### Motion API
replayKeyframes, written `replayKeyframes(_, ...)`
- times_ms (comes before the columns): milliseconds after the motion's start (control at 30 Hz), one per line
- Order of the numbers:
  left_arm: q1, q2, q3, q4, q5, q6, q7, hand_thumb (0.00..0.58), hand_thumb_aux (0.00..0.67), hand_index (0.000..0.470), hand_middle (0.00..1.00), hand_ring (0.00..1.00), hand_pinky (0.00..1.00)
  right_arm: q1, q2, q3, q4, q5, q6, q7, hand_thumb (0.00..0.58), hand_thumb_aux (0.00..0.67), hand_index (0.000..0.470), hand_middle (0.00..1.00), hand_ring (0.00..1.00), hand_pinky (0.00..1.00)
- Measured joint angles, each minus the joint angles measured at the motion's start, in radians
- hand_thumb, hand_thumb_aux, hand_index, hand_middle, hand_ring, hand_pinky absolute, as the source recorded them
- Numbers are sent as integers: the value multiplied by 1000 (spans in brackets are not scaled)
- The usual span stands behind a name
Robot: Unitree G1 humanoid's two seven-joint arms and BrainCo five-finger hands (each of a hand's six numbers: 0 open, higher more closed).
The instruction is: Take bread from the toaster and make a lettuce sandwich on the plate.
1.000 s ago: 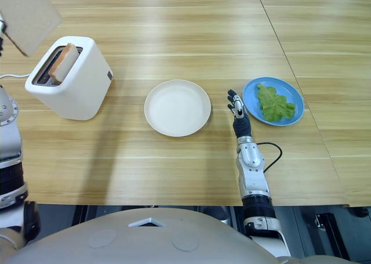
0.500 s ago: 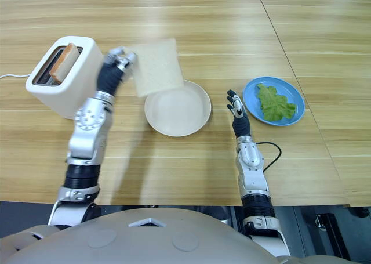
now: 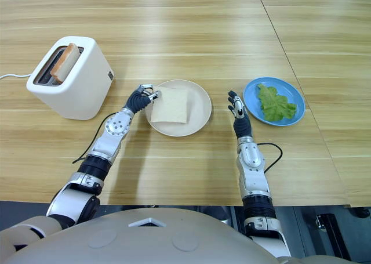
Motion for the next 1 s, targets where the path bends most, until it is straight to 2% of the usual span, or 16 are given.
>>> replayKeyframes(33, 0, 9, -21, -2, 35, 1, 7, 5, 3, 2, 561, 561, 561, 1, 0, 0, -1, 0, 0, 0, 0, 0, 0, 0, 0, 0)
replayKeyframes(67, 0, 15, -36, -7, 59, 4, 13, 0, 0, 0, 0, 0, 0, 2, 0, 0, -1, 0, 0, 0, 0, 0, 0, 0, 0, 0)
replayKeyframes(400, 6, 86, -156, -111, 333, 144, 72, 0, 0, 0, 0, 0, 0, 11, -2, 0, -41, 0, 7, 1, 0, 0, 0, 0, 0, 0)
replayKeyframes(567, 16, 134, -150, -203, 456, 226, 156, 0, 0, 0, 0, 0, 0, 21, -6, 0, -75, -6, 10, -1, 0, 0, 0, 0, 0, 0)
replayKeyframes(667, 53, 158, -103, -366, 519, 262, 236, 0, 0, 0, 0, 0, 0, 29, -43, 5, -132, -69, 4, -16, 0, 0, 0, 0, 0, 0)
replayKeyframes(767, 86, 168, -29, -557, 542, 261, 296, 0, 0, 0, 0, 0, 0, 13, -156, -9, -208, -202, -20, -60, 0, 0, 0, 0, 0, 0)
replayKeyframes(833, 103, 162, 0, -627, 519, 239, 305, 0, 0, 0, 0, 0, 0, -35, -300, -24, -219, -379, -29, -137, 0, 0, 0, 0, 0, 0)
replayKeyframes(900, 119, 136, 17, -633, 465, 216, 300, 0, 0, 0, 0, 0, 0, -100, -460, -26, -172, -569, -6, -226, 0, 0, 0, 0, 0, 0)
replayKeyframes(1000, 134, 89, 35, -578, 363, 181, 281, 0, 0, 0, 0, 0, 0, -223, -673, 39, 27, -817, 55, -349, 0, 0, 0, 0, 0, 0)
